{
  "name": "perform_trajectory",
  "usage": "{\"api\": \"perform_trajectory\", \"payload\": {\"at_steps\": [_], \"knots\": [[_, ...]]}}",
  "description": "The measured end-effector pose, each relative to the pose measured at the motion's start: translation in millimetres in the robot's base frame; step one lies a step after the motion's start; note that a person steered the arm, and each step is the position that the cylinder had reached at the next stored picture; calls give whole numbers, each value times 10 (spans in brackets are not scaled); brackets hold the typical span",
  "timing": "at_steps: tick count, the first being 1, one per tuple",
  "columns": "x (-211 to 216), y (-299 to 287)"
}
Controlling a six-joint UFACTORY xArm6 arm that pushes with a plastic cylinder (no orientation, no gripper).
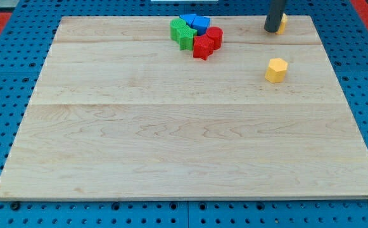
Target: Point your arm closer to yellow hexagon
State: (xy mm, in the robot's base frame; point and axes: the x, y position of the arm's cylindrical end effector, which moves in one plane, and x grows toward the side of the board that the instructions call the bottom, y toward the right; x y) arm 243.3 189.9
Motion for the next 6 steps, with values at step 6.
{"api": "perform_trajectory", "payload": {"at_steps": [6], "knots": [[1978, -535]]}}
